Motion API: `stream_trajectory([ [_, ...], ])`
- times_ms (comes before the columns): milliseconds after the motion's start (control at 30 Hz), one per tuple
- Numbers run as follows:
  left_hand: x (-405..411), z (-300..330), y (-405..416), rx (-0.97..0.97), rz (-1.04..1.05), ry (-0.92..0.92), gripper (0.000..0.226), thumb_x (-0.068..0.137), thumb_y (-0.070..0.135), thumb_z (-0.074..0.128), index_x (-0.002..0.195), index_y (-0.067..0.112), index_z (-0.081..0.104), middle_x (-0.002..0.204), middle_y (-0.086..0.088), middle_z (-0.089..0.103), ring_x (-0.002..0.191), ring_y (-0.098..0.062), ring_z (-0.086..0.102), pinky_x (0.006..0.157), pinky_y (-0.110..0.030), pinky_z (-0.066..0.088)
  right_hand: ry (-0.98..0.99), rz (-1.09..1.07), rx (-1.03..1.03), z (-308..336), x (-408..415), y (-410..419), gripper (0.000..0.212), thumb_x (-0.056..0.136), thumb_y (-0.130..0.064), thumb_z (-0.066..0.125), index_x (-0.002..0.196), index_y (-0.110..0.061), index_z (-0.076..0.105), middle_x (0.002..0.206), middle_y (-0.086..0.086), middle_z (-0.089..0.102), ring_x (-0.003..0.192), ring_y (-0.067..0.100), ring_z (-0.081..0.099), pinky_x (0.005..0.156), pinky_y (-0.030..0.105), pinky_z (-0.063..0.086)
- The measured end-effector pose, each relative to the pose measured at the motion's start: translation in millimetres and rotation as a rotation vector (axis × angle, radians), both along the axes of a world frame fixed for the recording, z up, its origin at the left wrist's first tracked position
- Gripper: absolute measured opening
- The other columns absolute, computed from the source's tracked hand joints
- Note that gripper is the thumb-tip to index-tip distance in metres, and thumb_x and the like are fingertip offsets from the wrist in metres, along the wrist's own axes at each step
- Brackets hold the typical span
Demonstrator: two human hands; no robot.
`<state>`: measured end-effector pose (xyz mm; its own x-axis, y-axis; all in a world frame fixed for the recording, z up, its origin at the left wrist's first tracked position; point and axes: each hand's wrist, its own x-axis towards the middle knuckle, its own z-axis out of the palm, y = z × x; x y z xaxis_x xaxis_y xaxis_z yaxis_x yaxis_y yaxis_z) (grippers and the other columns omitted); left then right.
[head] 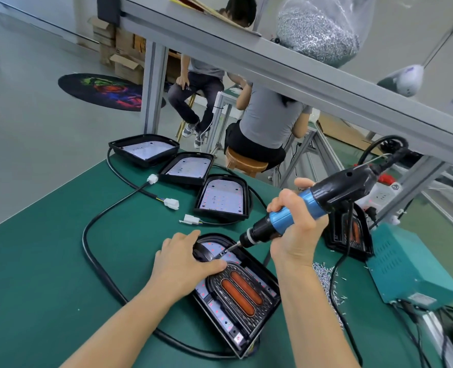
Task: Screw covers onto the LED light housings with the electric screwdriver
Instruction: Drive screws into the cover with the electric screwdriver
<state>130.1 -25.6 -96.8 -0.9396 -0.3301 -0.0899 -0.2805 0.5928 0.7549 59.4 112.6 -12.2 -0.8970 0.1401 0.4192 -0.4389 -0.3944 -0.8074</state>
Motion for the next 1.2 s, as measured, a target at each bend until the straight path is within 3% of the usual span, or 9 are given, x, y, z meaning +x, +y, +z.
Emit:
stream_trajectory([
  [467,-3,-3,2,-0.011,0.013,0.04,0.087,0.072,0.061,0.068,0.144,0.025,0.036,0.127,0.0,0.046,0.124,-0.022,0.035,0.103,-0.034,0.032,0.011,0.038,0.072,1,-1,-5,0.025,0.07,-0.002,0.06,0.091,-0.014,0.056,0.052,0.0,0.051,0.049,0.019,0.047,0.058,0.031,0.043],
  [667,-5,-3,4,0.012,0.007,0.06,0.07,0.074,0.059,0.068,0.132,0.024,0.049,0.114,0.001,0.047,0.114,-0.021,0.04,0.101,-0.037,0.034,0.081,0.093,0.156,2,-2,-15,0.029,0.071,-0.003,0.061,0.098,-0.015,0.058,0.052,-0.004,0.052,0.052,0.022,0.046,0.061,0.031,0.042],
  [767,-5,-4,5,0.022,0.018,0.069,0.066,0.073,0.058,0.069,0.127,0.023,0.052,0.113,0.002,0.048,0.113,-0.02,0.041,0.101,-0.037,0.034,0.103,0.141,0.172,3,-2,-15,0.026,0.069,-0.006,0.065,0.077,-0.031,0.065,0.054,-0.008,0.054,0.052,0.018,0.046,0.061,0.031,0.044],
  [867,-5,-5,6,0.027,0.026,0.073,0.066,0.073,0.057,0.07,0.127,0.024,0.052,0.112,0.002,0.048,0.113,-0.02,0.04,0.101,-0.037,0.034,0.08,0.145,0.181,1,-3,-12,0.03,0.075,-0.004,0.062,0.061,-0.031,0.063,0.055,-0.008,0.055,0.054,0.016,0.048,0.066,0.035,0.044],
  [967,-5,-3,7,0.032,0.036,0.062,0.071,0.072,0.057,0.07,0.132,0.025,0.049,0.115,0.001,0.047,0.115,-0.02,0.039,0.101,-0.037,0.033,0.058,0.161,0.196,-1,-4,-9,0.029,0.075,-0.005,0.063,0.059,-0.029,0.061,0.055,-0.008,0.056,0.057,0.018,0.049,0.07,0.039,0.043],
  [1200,-9,1,10,0.06,0.055,0.037,0.079,0.071,0.056,0.072,0.137,0.022,0.046,0.116,-0.002,0.048,0.118,-0.022,0.038,0.101,-0.038,0.036,0.084,0.438,0.262,5,-3,-3,0.017,0.058,-0.016,0.066,0.067,-0.03,0.061,0.062,-0.003,0.05,0.057,0.018,0.05,0.061,0.027,0.045],
])
